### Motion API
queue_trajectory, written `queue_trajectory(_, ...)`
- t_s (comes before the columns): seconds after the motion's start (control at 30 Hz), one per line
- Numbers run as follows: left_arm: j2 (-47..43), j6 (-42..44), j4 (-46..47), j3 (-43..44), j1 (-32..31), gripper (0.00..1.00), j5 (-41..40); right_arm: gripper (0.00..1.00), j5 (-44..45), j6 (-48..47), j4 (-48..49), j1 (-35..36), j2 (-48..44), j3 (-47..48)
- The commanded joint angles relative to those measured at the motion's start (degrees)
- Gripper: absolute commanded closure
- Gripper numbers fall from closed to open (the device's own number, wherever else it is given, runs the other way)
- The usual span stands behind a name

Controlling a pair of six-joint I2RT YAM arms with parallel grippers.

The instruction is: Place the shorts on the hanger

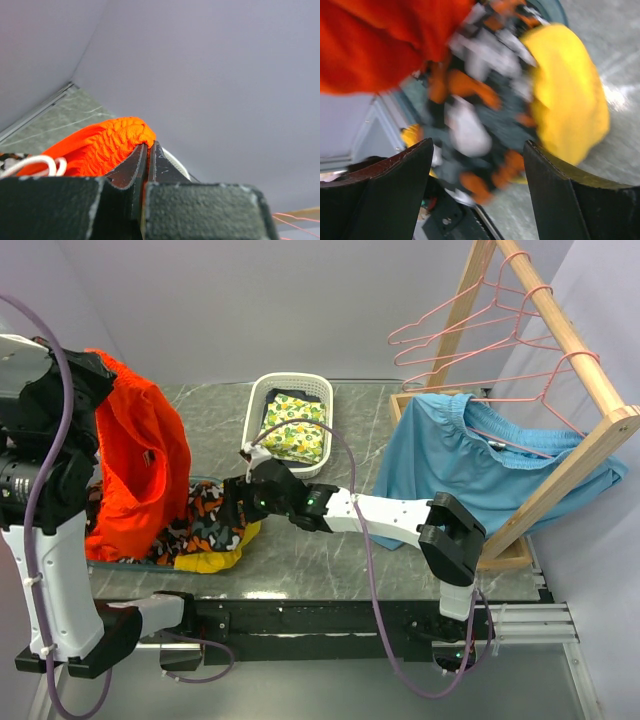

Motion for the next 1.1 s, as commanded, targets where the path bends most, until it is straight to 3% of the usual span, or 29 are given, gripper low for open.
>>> queue_trajectory(0.0, -0.4, 2.3, 9.1, 4.5, 0.1, 0.99, 5.7, 0.21, -2.5, -1.2, 0.9, 0.9, 1.6, 5.8)
queue_trajectory(0.3, -0.3, 2.7, 19.4, 7.8, 0.1, 0.99, 11.3, 0.19, 1.2, -3.4, -1.3, 1.2, -0.3, 7.6)
queue_trajectory(0.5, 1.5, 2.8, 22.4, 12.0, 0.1, 0.99, 14.6, 0.17, 6.4, -5.4, -1.6, 1.2, -8.3, 3.8)
queue_trajectory(0.63, 2.6, 1.7, 22.9, 11.3, 0.1, 0.99, 21.4, 0.17, 12.6, -7.1, -2.0, 1.5, -17.7, 1.9)
queue_trajectory(0.9, 1.8, -2.2, 23.7, 0.9, -0.3, 0.99, 40.4, 0.15, 23.0, -11.0, -8.1, 2.1, -30.1, 2.0)
queue_trajectory(1.07, -2.5, -0.6, 23.9, -12.7, -8.3, 0.99, 40.1, 0.13, 27.6, -11.3, -10.4, 2.0, -36.4, -1.4)
